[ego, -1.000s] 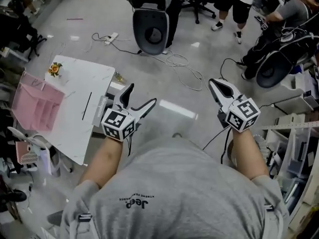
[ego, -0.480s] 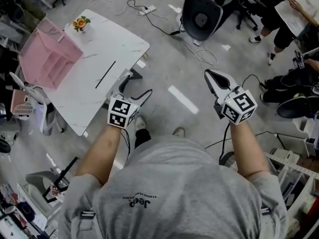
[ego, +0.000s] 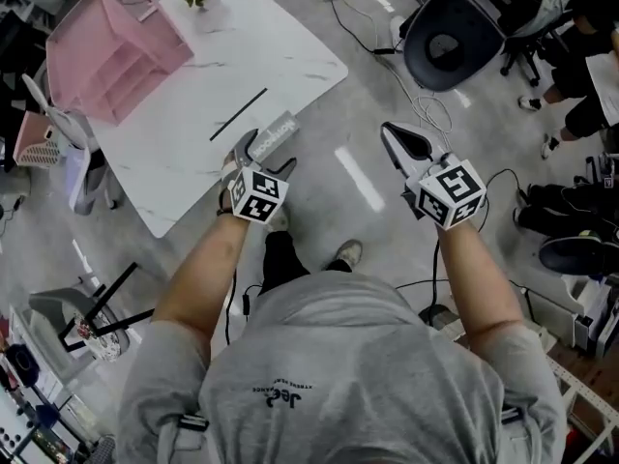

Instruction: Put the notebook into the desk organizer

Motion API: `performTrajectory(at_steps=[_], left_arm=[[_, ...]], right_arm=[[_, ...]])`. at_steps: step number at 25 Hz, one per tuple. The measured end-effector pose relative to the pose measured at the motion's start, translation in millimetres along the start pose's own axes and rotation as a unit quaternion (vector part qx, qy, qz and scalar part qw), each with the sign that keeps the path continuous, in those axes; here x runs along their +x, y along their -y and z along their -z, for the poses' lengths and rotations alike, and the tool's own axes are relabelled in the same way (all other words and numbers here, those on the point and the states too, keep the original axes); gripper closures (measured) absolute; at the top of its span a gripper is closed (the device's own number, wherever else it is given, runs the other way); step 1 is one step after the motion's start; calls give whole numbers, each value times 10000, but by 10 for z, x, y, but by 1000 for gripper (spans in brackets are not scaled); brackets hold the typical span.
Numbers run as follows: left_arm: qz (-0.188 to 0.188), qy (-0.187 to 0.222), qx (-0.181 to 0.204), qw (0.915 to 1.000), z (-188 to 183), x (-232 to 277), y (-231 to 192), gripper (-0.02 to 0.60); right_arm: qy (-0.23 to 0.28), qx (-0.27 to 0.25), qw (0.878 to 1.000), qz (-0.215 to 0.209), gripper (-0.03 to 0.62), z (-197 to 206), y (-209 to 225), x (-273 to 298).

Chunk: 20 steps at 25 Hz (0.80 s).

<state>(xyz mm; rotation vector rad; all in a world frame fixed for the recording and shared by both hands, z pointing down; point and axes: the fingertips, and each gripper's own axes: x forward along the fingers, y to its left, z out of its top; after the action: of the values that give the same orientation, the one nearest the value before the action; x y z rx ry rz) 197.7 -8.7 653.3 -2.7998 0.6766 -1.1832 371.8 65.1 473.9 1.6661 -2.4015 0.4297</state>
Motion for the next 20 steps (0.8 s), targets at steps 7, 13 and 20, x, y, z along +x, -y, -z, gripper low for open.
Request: performTrajectory(at_steps=[7, 13, 20], left_arm=[[-405, -812, 963, 9912, 585, 422, -15, 110], [-753, -1222, 1330, 9807, 742, 435, -198, 342], [-659, -727, 1151, 9885, 270, 146, -260, 512]], right_arm=[[-274, 21, 9994, -204, 588, 242, -84, 274], [-376, 101, 9991, -137, 589, 356, -75, 251], [-267, 119, 9995, -154, 589, 234, -128, 306]])
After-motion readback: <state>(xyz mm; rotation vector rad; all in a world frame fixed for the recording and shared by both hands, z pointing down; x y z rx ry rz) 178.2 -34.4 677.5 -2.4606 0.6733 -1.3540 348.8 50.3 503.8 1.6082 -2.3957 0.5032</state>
